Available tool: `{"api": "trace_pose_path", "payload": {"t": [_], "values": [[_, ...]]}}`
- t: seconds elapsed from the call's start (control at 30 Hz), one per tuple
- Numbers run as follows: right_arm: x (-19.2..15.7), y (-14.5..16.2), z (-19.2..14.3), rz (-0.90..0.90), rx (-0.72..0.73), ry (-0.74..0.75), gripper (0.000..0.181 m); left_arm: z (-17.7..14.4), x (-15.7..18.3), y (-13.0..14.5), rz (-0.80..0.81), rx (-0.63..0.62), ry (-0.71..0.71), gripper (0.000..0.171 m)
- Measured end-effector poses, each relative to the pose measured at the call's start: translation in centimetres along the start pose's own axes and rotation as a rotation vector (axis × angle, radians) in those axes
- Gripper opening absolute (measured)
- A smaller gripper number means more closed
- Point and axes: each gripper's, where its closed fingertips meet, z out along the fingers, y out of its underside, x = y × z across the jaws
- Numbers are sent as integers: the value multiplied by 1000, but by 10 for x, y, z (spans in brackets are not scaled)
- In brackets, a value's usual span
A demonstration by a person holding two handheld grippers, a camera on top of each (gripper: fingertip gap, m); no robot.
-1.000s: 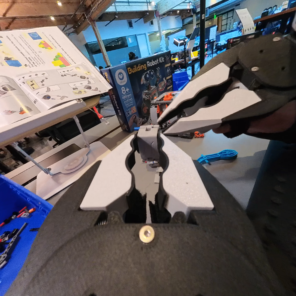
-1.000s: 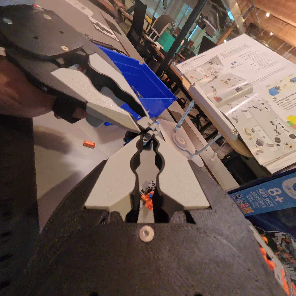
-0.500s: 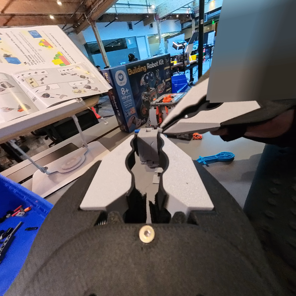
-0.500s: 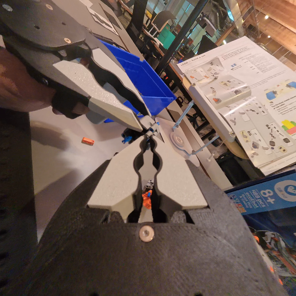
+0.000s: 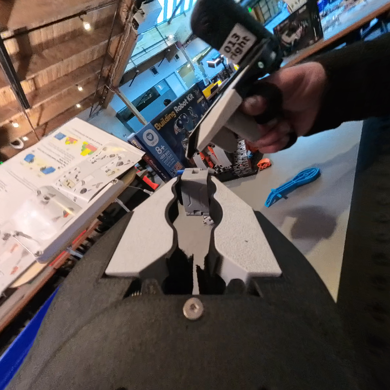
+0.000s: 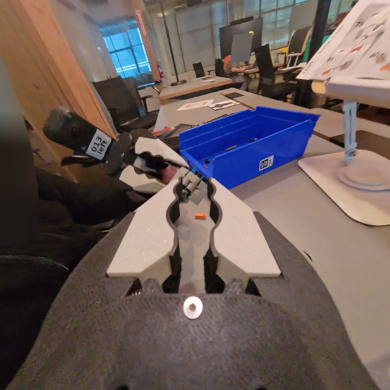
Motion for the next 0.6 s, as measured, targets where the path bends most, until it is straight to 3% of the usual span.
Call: {"api": "trace_pose_path", "payload": {"t": [0.3, 0.53, 0.6], "values": [[-10, 19, 2, 77, -125, -111, 12, 4, 27, -3, 305, -50, 29, 22], [-1, 51, 1, 21, -340, 3, 8, 14, 47, 27, 749, -242, 45, 22], [4, 62, -2, 28, -381, 33, 3, 15, 55, 34, 800, -262, 89, 22]]}}
